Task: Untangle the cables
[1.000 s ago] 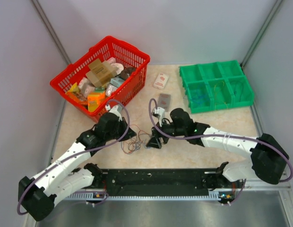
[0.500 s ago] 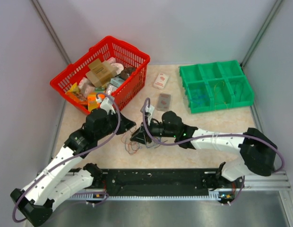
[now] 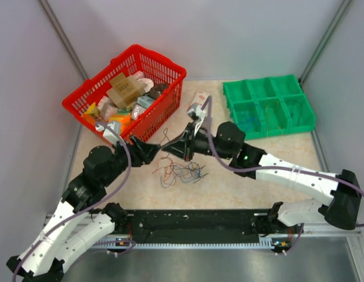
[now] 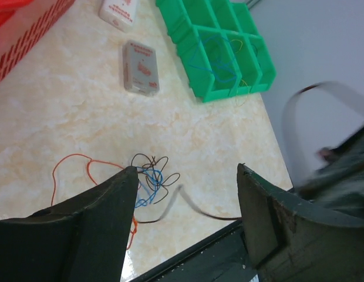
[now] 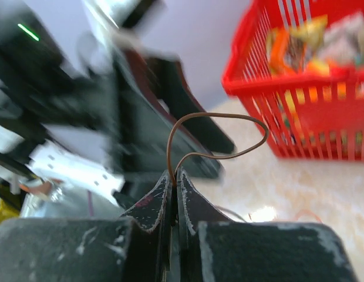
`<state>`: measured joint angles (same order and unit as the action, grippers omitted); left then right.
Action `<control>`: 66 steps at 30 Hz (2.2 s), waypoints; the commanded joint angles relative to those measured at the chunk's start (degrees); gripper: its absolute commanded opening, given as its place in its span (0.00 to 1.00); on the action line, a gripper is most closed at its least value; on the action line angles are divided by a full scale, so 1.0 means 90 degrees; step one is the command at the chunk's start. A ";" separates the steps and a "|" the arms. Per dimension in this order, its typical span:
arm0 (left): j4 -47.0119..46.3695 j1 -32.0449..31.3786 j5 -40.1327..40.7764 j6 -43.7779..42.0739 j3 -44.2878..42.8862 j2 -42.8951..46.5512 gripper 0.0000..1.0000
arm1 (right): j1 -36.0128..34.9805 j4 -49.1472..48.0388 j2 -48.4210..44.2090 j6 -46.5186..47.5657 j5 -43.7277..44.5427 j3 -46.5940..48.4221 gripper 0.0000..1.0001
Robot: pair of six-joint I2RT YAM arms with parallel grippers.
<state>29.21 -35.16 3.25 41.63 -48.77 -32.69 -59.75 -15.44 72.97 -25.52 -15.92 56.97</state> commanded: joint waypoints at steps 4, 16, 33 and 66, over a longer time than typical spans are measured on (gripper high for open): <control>-0.3025 0.0010 -0.2173 0.0344 0.1745 -0.0692 0.79 | 0.0164 -0.0139 -0.0169 -0.0972 -0.0574 0.1364 0.00; -0.3070 -0.0068 -0.2305 0.0521 0.2284 -0.2852 0.58 | 0.0515 0.3275 0.0183 0.0490 0.0615 0.6320 0.00; -0.1957 -0.0068 -0.1279 -0.0113 0.1953 -0.1749 0.58 | 0.0525 0.4128 0.0301 0.4434 0.4938 0.7861 0.00; -0.1537 -0.0303 -0.2079 -0.0416 0.1103 -0.1886 0.70 | 0.4870 0.4110 0.0377 0.1195 0.3392 0.5161 0.00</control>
<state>15.99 -37.34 -14.35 37.82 -37.54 -51.33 -19.77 29.36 70.63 -15.16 18.79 93.65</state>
